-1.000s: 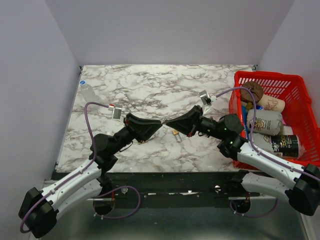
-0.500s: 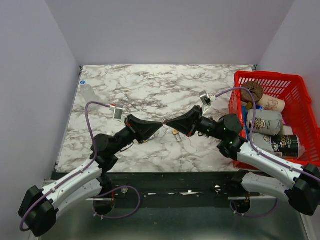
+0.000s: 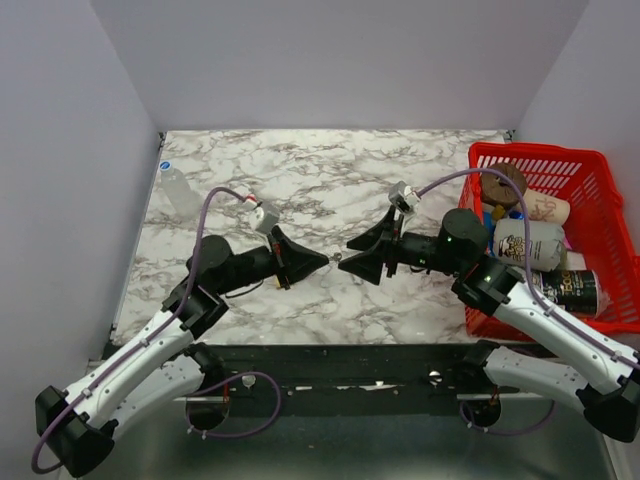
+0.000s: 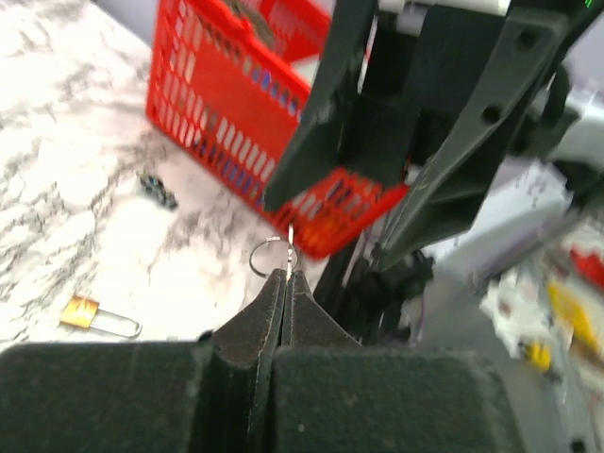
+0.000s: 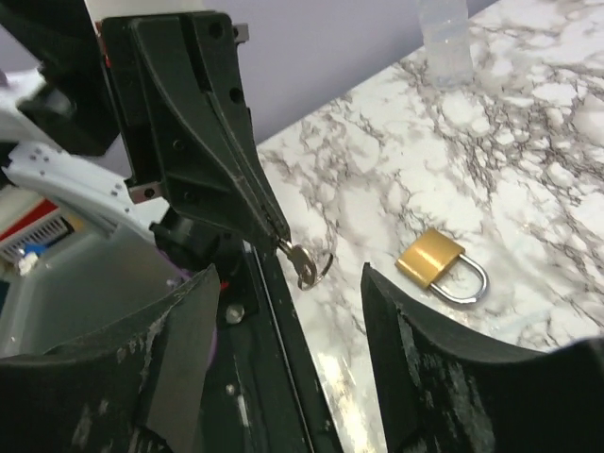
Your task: Unlock with the key
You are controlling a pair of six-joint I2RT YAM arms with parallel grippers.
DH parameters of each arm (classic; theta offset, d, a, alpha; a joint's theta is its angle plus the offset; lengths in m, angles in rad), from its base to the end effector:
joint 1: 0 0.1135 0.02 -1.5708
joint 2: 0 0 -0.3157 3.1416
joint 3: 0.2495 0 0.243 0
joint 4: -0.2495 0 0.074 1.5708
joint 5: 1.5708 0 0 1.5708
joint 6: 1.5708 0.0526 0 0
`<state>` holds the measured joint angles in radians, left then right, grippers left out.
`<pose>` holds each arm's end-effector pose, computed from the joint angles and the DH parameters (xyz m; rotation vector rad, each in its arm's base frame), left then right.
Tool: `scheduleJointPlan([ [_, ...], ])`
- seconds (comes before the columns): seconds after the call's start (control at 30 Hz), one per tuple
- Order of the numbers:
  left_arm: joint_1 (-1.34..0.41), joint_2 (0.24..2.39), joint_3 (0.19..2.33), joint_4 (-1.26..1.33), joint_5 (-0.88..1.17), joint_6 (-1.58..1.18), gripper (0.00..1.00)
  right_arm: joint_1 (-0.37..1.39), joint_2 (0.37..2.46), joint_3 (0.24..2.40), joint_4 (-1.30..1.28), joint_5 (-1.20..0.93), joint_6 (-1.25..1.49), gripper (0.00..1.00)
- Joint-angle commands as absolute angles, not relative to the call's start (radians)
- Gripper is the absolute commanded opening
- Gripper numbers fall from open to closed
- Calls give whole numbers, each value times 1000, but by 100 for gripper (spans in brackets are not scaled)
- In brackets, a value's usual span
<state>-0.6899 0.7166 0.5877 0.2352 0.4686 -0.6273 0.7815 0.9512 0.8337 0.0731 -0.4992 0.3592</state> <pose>0.0955 -0.1096 0.3629 0.4713 1.5746 -1.3813 0.1225 0.1571 0.3972 -0.7696 1.5920 1.2559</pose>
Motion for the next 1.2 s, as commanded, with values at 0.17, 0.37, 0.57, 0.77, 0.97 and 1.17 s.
scheduleJointPlan([
  [0.17, -687, 919, 808, -325, 931, -189, 0, 778, 1037, 1006, -451, -741, 34, 55],
  [0.37, -687, 954, 839, -388, 989, -127, 0, 779, 1103, 1039, -561, -808, -38, 45],
  [0.57, -687, 966, 827, -362, 1017, -133, 0, 790, 1131, 1005, -509, -830, -17, 40],
  [0.77, -687, 980, 824, -353, 1034, -129, 0, 807, 1147, 980, -416, -868, 35, 37],
  [0.97, -687, 992, 824, -345, 1035, -126, 0, 834, 1175, 977, -410, -884, 35, 34],
  [1.17, -687, 997, 824, -342, 1034, -124, 0, 842, 1187, 968, -414, -888, 32, 31],
])
